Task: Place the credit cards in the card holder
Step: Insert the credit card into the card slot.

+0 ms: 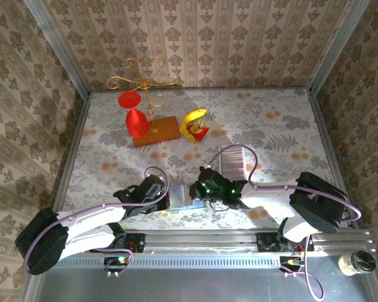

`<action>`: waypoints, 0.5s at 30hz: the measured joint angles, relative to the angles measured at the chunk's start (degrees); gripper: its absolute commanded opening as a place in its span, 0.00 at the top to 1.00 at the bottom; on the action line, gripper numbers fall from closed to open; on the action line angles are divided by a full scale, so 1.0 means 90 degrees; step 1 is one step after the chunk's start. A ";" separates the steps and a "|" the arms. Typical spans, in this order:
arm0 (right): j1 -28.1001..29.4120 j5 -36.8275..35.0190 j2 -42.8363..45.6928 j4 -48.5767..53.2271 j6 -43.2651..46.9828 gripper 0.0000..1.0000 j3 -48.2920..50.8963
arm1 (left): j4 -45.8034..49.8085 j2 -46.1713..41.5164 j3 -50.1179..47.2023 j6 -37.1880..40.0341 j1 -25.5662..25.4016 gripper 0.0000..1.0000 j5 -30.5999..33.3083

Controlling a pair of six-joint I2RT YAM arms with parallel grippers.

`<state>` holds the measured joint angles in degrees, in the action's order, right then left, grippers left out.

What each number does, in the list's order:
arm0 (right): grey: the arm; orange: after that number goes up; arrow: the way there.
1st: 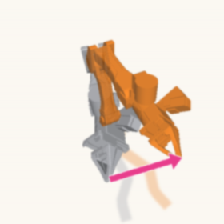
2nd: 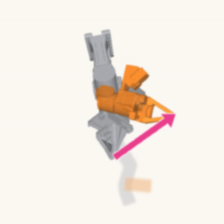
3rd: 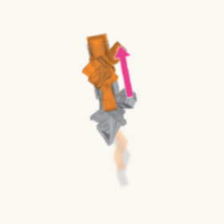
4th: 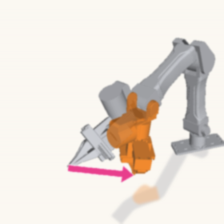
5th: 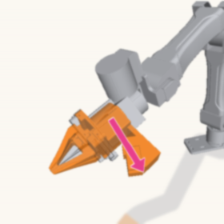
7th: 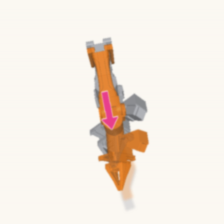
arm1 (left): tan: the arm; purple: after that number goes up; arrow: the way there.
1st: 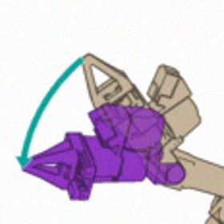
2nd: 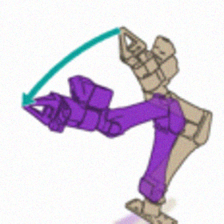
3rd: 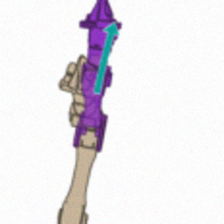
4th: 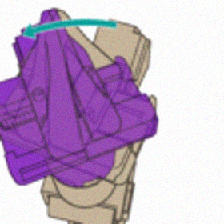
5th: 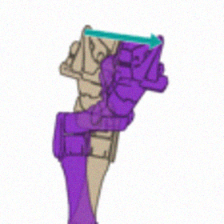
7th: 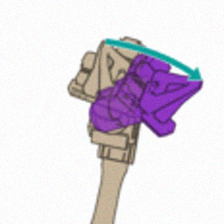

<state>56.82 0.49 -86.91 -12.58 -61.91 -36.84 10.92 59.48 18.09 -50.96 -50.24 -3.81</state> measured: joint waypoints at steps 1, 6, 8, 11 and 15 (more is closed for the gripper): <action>0.0000 0.0002 -0.0015 -0.0075 -0.0010 1.00 0.0000 | 0.0000 0.0007 0.0002 0.0000 0.0000 1.00 0.0000; 0.0000 0.0022 -0.0049 -0.0323 -0.0121 1.00 0.0066 | 0.0000 0.0012 0.0002 0.0000 0.0000 1.00 0.0000; 0.0000 0.0024 -0.0066 -0.0328 -0.0129 1.00 0.0070 | 0.0000 0.0012 0.0002 0.0000 0.0000 1.00 0.0000; 0.0000 0.0022 -0.0070 -0.0325 -0.0136 1.00 0.0073 | 0.0000 0.0012 0.0002 0.0000 0.0000 1.00 0.0000; 0.0000 0.0022 -0.0070 -0.0384 -0.0146 1.00 0.0185 | 0.0000 0.0012 0.0002 0.0000 0.0000 1.00 0.0000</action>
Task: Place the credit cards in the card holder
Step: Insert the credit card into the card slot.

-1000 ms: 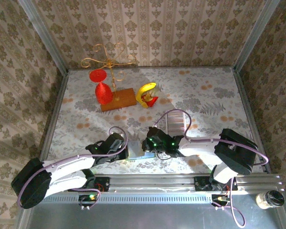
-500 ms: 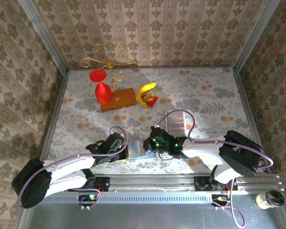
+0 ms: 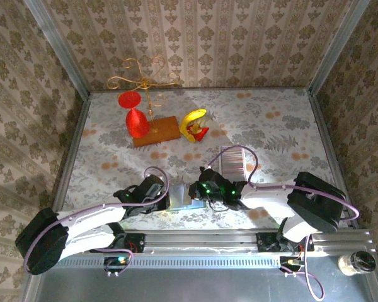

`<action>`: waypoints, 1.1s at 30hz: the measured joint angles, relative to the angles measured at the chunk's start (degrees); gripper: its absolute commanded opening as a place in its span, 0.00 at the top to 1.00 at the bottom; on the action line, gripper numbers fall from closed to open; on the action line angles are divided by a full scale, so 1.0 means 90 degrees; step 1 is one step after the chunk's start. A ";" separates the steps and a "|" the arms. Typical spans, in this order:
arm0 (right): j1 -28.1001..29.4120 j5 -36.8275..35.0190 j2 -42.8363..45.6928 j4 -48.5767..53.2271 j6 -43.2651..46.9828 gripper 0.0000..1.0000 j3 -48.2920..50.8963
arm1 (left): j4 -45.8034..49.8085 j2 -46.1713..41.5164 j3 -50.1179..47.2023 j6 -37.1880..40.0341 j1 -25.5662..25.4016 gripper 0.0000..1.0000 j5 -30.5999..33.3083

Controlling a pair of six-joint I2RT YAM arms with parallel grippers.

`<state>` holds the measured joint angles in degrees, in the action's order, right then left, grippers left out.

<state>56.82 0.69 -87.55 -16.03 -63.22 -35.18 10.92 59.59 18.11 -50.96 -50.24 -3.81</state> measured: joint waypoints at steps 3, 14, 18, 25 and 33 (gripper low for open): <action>0.0000 0.0000 -0.0005 -0.0015 -0.0002 1.00 0.0083 | 0.0000 0.0000 0.0000 0.0000 0.0000 1.00 0.0000; 0.0000 0.0015 -0.0199 -0.0306 -0.0104 1.00 0.0090 | -0.0005 0.0022 0.0000 0.0000 0.0000 1.00 0.0000; 0.0000 0.0027 -0.0240 -0.0459 -0.0165 1.00 0.0097 | 0.0005 0.0041 0.0017 0.0000 0.0000 1.00 0.0000; 0.0000 0.0053 -0.0245 -0.0593 -0.0199 1.00 0.0131 | 0.0005 0.0053 0.0024 -0.0002 0.0000 1.00 0.0000; 0.0000 0.0124 -0.0265 -0.0546 -0.0359 1.00 0.0131 | 0.0010 0.0066 0.0034 0.0000 0.0000 1.00 0.0000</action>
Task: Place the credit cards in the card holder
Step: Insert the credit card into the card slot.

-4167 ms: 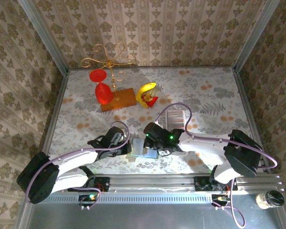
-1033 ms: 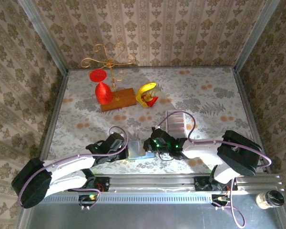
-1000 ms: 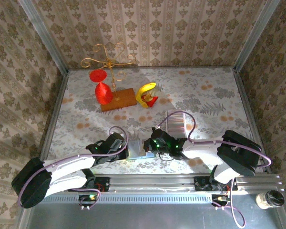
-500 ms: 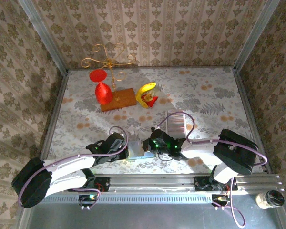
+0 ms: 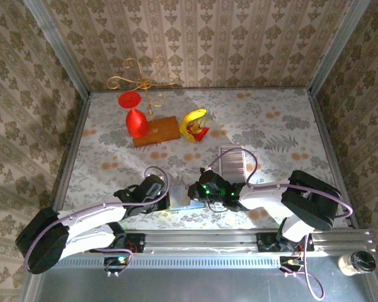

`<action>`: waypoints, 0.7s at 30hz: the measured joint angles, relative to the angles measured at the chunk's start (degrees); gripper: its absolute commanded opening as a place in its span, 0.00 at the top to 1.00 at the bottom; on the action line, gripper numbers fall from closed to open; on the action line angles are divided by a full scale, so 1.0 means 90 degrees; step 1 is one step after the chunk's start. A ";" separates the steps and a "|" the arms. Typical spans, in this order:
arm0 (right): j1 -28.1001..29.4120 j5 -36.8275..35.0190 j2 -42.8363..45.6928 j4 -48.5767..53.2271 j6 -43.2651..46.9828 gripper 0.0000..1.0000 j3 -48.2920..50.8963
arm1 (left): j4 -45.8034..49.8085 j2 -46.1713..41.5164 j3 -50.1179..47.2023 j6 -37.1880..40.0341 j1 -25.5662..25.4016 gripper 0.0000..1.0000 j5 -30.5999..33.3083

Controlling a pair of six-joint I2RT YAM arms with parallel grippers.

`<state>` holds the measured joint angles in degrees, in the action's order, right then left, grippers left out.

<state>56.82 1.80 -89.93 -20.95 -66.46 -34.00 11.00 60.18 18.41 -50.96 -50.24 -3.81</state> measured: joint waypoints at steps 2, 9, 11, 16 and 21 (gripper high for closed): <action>0.0000 0.0000 0.0000 0.0034 -0.0027 1.00 0.0000 | -0.0002 0.0010 0.0000 -0.0002 0.0000 1.00 0.0000; 0.0000 0.0032 -0.0010 0.0036 -0.0143 1.00 0.0000 | -0.0002 0.0015 0.0000 -0.0002 0.0000 1.00 -0.0002; 0.0000 0.0051 -0.0027 0.0036 -0.0143 1.00 0.0000 | -0.0005 0.0017 0.0000 0.0000 0.0000 1.00 -0.0002; -0.0002 0.0158 -0.0090 0.0010 -0.0126 1.00 -0.0002 | -0.0005 0.0017 0.0002 -0.0002 0.0000 1.00 -0.0002; -0.0012 0.0245 -0.0092 -0.0034 -0.0092 1.00 -0.0002 | -0.0051 0.0085 0.0032 0.0000 0.0000 1.00 0.0000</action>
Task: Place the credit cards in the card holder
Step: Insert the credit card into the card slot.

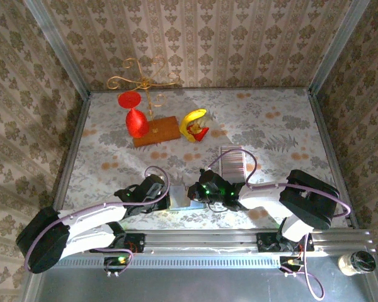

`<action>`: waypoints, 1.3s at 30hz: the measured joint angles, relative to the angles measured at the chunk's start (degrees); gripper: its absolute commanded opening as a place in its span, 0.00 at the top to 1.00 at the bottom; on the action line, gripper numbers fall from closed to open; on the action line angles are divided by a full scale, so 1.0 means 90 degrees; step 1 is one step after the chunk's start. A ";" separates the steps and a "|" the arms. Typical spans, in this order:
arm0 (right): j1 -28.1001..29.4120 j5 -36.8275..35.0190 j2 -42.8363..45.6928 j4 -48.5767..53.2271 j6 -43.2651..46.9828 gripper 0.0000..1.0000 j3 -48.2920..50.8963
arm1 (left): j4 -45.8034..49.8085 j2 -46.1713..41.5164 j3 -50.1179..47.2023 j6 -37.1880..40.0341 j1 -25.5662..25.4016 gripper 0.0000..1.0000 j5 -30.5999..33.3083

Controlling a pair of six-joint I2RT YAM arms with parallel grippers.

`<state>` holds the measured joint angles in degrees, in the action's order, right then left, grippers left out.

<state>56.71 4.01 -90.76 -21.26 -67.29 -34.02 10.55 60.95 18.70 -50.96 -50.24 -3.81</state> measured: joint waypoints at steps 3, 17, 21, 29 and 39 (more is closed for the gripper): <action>-0.0007 0.0090 -0.0012 -0.0032 0.0005 1.00 0.0000 | -0.0017 0.0041 0.0017 0.0000 -0.0005 1.00 0.0000; -0.0019 0.0129 -0.0243 -0.0333 -0.0083 0.80 0.0002 | -0.0012 0.0066 0.0034 0.0000 -0.0036 1.00 0.0024; -0.0022 0.0117 -0.0291 -0.0216 -0.0083 0.58 0.0002 | -0.0080 0.0121 0.0051 -0.0002 -0.0046 1.00 0.0027; -0.0015 -0.0092 -0.0039 0.0901 0.0168 0.59 -0.0301 | -0.0158 0.0151 0.0053 -0.0002 -0.0083 1.00 0.0056; 0.0112 -0.0109 -0.0408 0.1637 0.0447 0.62 -0.0957 | -0.0160 0.0231 0.0087 -0.0002 -0.0090 1.00 0.0066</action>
<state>57.71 3.03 -94.43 -6.52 -63.26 -42.63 9.10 63.02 19.49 -50.98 -51.05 -3.22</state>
